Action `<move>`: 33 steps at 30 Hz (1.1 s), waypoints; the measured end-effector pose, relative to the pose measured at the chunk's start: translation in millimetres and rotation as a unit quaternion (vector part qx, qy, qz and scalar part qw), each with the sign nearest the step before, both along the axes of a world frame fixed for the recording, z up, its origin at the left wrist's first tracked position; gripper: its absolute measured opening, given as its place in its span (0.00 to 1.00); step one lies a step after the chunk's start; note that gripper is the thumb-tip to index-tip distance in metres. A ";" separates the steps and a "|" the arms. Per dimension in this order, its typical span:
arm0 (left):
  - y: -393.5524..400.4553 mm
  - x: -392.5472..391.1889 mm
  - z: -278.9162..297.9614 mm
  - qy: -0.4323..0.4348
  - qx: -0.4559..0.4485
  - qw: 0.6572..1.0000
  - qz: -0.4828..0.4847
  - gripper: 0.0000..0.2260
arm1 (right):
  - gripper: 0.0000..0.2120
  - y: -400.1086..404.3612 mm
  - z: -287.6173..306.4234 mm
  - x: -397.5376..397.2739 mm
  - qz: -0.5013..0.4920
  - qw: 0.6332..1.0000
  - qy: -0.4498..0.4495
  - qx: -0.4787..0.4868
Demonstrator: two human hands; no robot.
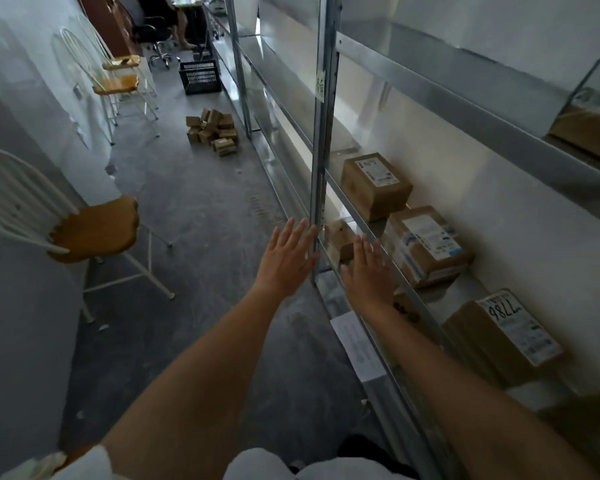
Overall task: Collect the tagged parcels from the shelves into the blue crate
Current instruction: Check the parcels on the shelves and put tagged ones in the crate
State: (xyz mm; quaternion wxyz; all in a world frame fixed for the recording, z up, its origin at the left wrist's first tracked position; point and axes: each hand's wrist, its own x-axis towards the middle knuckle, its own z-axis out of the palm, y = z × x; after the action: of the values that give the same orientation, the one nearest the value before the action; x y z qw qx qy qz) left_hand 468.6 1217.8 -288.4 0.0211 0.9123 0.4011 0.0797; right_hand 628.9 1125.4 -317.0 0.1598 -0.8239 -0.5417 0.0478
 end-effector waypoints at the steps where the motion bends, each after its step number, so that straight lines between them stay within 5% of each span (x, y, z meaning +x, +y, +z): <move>1: 13.2 -1.0 -1.4 -0.002 -0.003 1.000 0.000 0.27 | 0.32 11.5 -0.1 -0.5 -0.010 1.000 0.001 0.003; 18: 248.0 77.8 -24.5 0.021 -0.022 0.995 -0.099 0.27 | 0.34 211.5 -31.0 68.4 -0.148 0.989 -0.014 -0.006; 27: 341.7 134.1 -48.4 0.061 -0.011 0.969 -0.240 0.28 | 0.30 252.1 -48.1 76.2 -0.173 0.971 -0.147 -0.077; 33: 415.9 151.0 -59.8 0.036 -0.008 0.940 -0.340 0.28 | 0.31 288.0 -53.8 58.3 -0.300 0.938 -0.133 -0.109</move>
State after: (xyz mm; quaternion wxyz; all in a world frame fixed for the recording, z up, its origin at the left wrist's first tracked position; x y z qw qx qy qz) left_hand 619.6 1633.7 -348.2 0.0401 0.9964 0.0678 0.0316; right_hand 687.1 1413.4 -370.8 0.0023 -0.9593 -0.2773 -0.0537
